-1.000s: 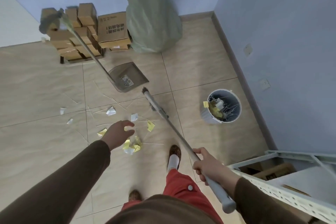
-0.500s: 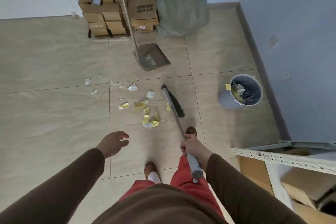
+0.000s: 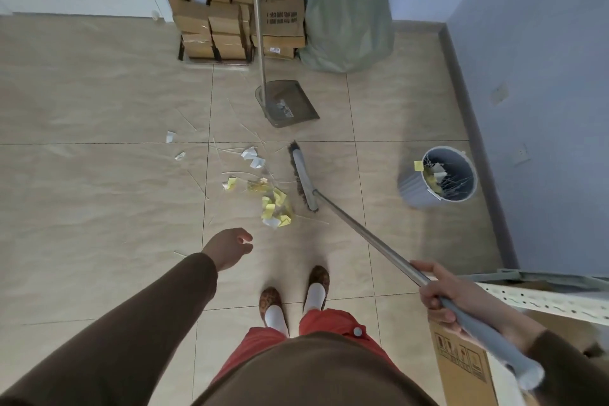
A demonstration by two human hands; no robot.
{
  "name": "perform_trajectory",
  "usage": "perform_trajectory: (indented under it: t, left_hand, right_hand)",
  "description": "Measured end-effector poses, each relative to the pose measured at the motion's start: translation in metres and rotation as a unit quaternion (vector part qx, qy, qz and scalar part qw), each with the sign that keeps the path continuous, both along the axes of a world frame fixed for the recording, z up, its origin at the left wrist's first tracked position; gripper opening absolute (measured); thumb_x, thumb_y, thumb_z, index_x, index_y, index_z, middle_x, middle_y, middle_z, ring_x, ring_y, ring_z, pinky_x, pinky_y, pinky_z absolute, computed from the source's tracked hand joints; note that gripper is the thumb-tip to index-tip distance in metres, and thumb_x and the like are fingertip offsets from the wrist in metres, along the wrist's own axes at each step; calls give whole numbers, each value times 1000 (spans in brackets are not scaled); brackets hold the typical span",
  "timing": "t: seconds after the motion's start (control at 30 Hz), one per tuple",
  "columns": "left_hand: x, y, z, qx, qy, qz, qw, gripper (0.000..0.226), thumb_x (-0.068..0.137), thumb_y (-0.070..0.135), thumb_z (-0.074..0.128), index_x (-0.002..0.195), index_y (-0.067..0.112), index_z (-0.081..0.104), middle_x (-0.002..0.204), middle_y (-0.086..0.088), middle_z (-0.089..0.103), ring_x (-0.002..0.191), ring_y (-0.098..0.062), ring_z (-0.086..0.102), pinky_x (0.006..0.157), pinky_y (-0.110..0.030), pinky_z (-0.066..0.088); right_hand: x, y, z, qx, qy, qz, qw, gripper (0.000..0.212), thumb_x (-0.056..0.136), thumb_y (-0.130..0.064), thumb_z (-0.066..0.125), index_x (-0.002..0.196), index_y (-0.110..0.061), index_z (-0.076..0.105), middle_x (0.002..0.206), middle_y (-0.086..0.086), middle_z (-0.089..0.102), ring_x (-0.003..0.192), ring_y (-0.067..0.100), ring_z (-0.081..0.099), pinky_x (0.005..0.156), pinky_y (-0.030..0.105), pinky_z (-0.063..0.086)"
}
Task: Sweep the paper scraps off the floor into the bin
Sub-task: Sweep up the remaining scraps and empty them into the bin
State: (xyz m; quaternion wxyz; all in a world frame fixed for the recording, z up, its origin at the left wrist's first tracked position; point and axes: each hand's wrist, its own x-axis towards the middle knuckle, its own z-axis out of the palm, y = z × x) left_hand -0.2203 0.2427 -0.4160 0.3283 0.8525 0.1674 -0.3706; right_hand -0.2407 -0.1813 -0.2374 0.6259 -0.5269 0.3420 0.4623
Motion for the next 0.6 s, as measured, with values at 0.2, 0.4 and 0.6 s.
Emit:
perform_trajectory:
  t: [0.2,0.4,0.6]
  left_hand:
    - [6,-10,-2,22,5,7,1000,27,90,23,65,116,19,69,123,-8,68,99,-19,58,84,-27,44]
    - [23,-34,-7,51,5,2,999,29,90,22,64,118,17,69,124,-8,68,98,-19,58,85,-28,43]
    - [39,-79,-10,50,9,-73,996,29,92,26,63,121,21,67,129,-5,66,119,-22,60,101,-34,45]
  right_hand:
    - [2,-55,1,33,57,-51,997,56,88,8,47,133,-24,56,58,12,37,30,17,37,25,23,37]
    - [-7,-111,7,28,82,-16,996,61,79,14,54,131,-18,54,60,15,37,31,18,36,24,23,34]
    - [-8,-128,-8,8,112,12,994,87,52,5,83,130,-20,52,61,16,40,35,19,39,27,24,38]
